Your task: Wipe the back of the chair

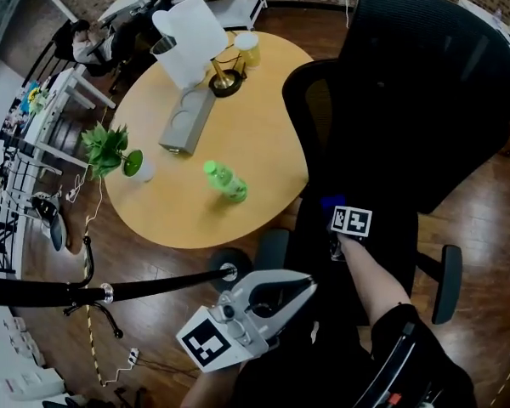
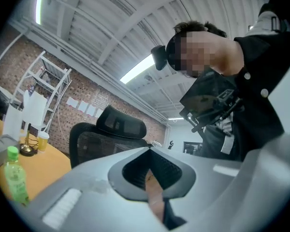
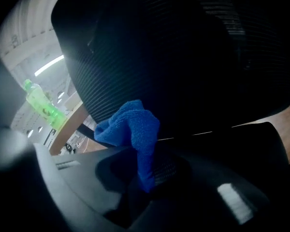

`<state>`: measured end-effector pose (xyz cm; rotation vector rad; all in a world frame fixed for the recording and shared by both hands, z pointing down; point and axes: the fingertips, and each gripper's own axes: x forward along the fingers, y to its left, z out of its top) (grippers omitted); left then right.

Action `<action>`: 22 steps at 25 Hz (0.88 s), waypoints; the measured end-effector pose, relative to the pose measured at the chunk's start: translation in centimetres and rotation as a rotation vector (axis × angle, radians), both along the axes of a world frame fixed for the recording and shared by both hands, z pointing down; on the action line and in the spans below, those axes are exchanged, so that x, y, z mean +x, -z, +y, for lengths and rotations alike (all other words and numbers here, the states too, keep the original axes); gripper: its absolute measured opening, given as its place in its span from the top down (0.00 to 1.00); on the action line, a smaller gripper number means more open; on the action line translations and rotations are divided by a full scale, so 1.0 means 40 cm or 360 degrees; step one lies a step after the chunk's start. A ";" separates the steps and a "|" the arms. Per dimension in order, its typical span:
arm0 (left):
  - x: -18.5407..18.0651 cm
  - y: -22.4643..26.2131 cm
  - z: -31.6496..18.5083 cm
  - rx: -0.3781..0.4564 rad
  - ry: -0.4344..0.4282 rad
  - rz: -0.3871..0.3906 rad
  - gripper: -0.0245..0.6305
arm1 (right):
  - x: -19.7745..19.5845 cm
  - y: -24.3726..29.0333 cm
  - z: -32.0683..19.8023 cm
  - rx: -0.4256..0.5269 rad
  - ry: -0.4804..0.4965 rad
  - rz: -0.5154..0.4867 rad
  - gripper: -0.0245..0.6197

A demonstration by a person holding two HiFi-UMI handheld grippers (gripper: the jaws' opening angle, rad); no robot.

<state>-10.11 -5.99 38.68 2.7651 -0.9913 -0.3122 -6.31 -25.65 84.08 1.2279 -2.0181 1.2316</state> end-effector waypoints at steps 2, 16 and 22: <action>-0.030 -0.002 0.017 -0.0002 0.0056 -0.0003 0.96 | -0.066 0.006 0.010 0.0007 0.0081 -0.0037 0.88; -0.110 0.018 0.024 0.0099 0.0172 0.0021 0.96 | -0.193 0.449 0.049 0.0580 0.0534 -0.0643 0.88; -0.038 0.121 0.020 0.0248 0.0043 0.0132 0.96 | 0.021 0.923 0.183 0.1070 0.0469 -0.1090 0.88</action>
